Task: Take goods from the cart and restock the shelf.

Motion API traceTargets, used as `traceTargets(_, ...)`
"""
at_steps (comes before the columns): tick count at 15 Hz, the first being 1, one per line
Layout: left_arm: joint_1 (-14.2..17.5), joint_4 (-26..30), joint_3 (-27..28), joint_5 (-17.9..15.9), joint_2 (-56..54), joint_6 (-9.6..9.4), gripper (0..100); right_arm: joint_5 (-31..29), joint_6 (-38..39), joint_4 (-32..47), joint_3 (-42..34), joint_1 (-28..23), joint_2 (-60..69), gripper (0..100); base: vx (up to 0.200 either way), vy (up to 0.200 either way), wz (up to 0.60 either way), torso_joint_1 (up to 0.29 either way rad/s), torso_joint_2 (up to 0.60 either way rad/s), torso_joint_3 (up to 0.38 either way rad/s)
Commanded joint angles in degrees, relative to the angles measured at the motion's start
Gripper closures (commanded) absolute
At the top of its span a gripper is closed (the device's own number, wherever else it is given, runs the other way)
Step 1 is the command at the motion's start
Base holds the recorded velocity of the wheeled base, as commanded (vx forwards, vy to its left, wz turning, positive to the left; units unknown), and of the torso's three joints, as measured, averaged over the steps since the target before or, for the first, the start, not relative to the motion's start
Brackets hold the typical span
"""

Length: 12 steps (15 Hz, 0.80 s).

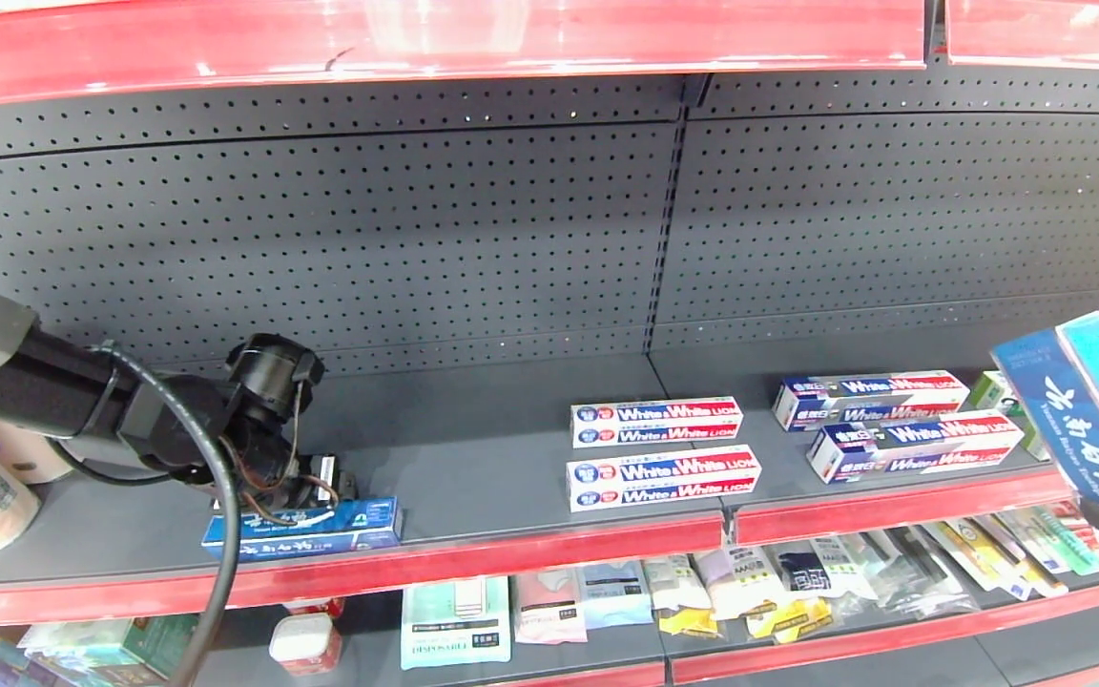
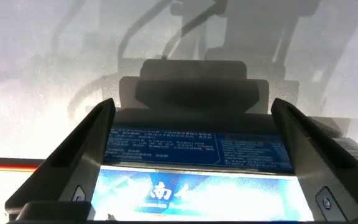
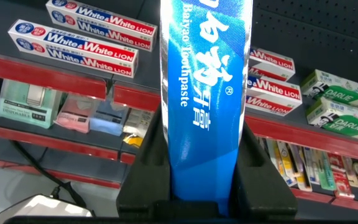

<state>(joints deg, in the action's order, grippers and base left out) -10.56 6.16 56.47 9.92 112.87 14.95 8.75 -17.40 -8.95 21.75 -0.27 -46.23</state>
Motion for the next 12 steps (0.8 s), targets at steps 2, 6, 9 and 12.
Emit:
traceTargets(2, 0.1, -0.3, 0.2, 0.2, 0.1, 0.08, 0, 0.1, 0.0, 0.0, 0.0, 0.0, 0.0, 100, 0.0, 0.0, 0.0, 0.0, 0.0, 0.0)
traceTargets(6, 0.1, -4.3, 0.1, 0.2, 0.1, 0.0, 0, 0.1, -0.1, 0.0, -0.4, 0.0, 0.2, 100, 0.0, 0.0, 0.0, 0.0, 0.0, 0.0)
traceTargets(9, 0.1, -4.1, -2.3, 0.4, -0.9, -0.18, 0, 0.0, 0.0, 0.0, -0.9, 0.0, 1.6, 100, 0.0, 0.0, 0.0, 0.0, 0.0, 0.0)
traceTargets(12, 0.0, -4.2, -4.5, 0.4, -1.4, -0.27, 0, 0.0, 0.0, 0.2, -1.3, -0.1, 2.5, 100, 0.0, 0.0, 0.0, 0.0, 0.0, 0.0)
